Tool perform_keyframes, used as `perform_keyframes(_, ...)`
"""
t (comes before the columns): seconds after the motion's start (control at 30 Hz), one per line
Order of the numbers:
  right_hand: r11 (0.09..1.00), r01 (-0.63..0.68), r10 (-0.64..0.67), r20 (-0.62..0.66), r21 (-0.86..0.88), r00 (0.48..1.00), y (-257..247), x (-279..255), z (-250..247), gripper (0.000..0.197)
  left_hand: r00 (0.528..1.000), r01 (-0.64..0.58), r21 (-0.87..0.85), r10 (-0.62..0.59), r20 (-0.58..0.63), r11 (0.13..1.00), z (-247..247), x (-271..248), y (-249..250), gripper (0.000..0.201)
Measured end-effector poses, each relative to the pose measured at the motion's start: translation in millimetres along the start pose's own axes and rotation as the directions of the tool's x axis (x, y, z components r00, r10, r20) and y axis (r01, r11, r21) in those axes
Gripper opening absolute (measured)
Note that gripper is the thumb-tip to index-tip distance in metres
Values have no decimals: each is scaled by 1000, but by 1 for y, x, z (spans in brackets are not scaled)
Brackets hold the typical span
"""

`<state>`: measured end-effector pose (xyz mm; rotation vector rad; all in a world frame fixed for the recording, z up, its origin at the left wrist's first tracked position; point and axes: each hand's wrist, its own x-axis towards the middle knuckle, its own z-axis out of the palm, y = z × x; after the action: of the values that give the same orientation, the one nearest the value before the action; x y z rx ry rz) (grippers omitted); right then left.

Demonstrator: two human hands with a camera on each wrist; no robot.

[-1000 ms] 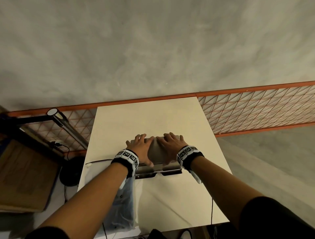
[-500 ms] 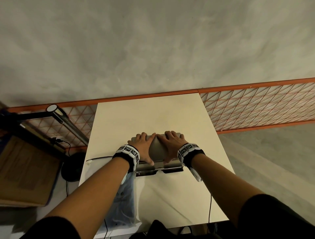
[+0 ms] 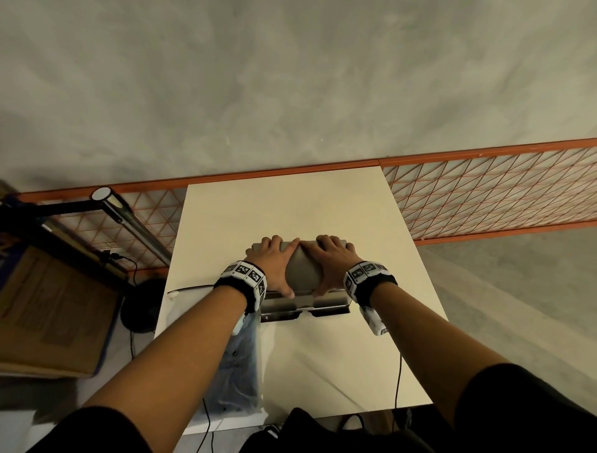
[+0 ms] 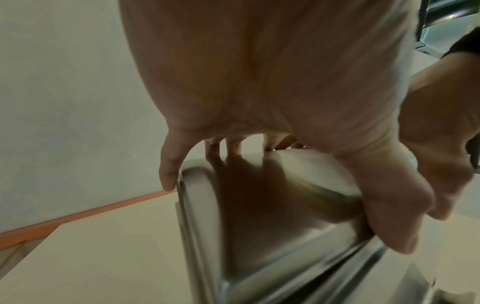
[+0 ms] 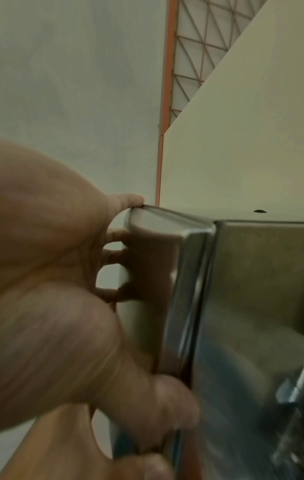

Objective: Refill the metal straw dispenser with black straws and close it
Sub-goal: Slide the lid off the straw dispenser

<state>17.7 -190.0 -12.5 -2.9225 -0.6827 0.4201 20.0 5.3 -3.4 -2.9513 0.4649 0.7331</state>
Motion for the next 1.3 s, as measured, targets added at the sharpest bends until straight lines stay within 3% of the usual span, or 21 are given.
perform_keyframes(0.2,999,-30,31,-49,18,998,1,-18,0,130,1000,-13,81,14,-10,997,-7,-7,10,141)
perform_keyframes(0.43,999,-27,25,-97,-26,995,26,-96,-6,126,982,-131,58,138,-128,990,4,-45,56,135)
perform_keyframes(0.57,995,-69,66,-49,-66,997,52,-151,6,128,958,-256,37,259,-127,966,19,-63,101,131)
perform_keyframes(0.8,978,-206,208,89,-32,974,87,-201,57,134,947,-322,46,322,4,946,57,-46,181,130)
perform_keyframes(1.07,967,-252,250,261,-30,932,98,-214,108,137,947,-298,-22,299,122,954,127,-21,217,131)
perform_keyframes(1.3,964,-257,262,348,-64,900,102,-215,128,138,953,-256,-65,263,148,964,160,-16,233,131)
